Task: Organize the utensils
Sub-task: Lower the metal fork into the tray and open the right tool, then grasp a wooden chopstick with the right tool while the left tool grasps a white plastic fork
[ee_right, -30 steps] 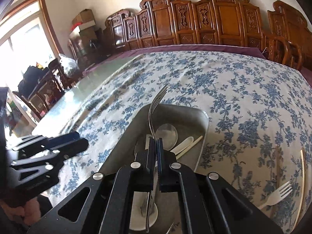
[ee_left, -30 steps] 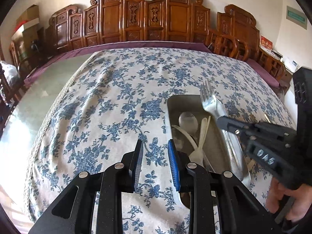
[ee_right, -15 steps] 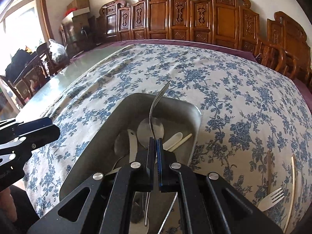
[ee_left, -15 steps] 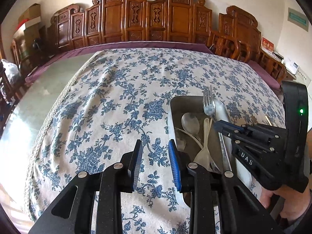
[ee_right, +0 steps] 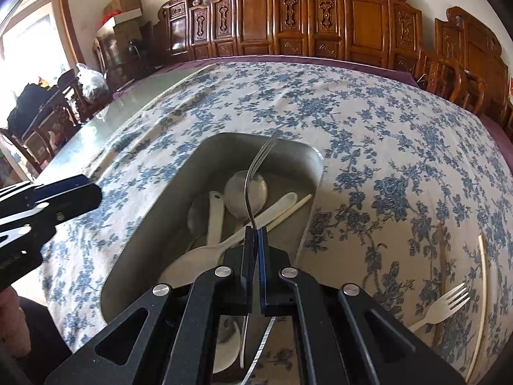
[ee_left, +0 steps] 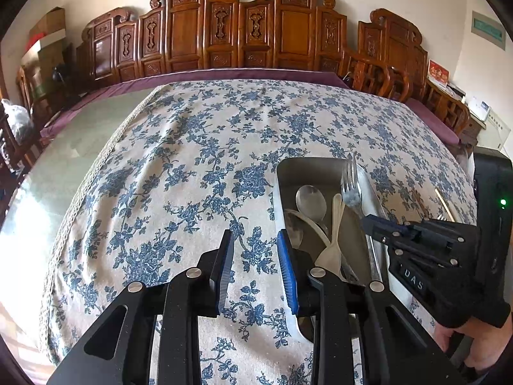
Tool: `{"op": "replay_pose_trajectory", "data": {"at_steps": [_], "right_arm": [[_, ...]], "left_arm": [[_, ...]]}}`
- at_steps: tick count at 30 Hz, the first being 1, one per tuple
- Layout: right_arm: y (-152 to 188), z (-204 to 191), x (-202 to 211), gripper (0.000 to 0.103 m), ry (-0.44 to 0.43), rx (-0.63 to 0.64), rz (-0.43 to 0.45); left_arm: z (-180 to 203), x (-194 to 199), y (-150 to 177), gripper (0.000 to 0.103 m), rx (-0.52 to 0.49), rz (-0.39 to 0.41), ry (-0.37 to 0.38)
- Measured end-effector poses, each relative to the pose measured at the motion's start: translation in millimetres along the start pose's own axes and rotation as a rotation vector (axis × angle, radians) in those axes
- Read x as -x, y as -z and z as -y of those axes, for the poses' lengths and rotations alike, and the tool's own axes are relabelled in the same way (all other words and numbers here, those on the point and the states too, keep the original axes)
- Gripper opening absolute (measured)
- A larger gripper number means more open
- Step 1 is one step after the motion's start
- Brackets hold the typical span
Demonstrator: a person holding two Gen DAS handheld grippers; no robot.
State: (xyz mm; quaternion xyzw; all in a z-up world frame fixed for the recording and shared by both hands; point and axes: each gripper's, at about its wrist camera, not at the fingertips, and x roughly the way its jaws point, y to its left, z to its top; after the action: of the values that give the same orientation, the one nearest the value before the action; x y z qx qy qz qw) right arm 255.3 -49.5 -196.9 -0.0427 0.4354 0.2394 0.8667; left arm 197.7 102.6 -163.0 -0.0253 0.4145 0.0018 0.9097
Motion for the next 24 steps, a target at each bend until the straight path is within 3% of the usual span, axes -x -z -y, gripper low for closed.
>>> {"op": "replay_pose_trajectory", "data": {"at_steps": [10,14,18,24], "right_arm": [[-6,2,5,0.006,-0.042,-0.004,0.037],[-8,12,29,0.006,-0.048,0.016,0.079],[0,33,61,0.006,-0.005,0.042,0.111],[24,88,100,0.006,0.129,0.044,0.110]], "left_arm": [[3,1,-1,0.027,-0.006,0.000,0.004],[9,2,-1,0.028,-0.014,0.006,0.017],[21,4,0,0.031,-0.034,0.016,0.043],[46,11,1,0.035,-0.073,0.038,0.098]]}}
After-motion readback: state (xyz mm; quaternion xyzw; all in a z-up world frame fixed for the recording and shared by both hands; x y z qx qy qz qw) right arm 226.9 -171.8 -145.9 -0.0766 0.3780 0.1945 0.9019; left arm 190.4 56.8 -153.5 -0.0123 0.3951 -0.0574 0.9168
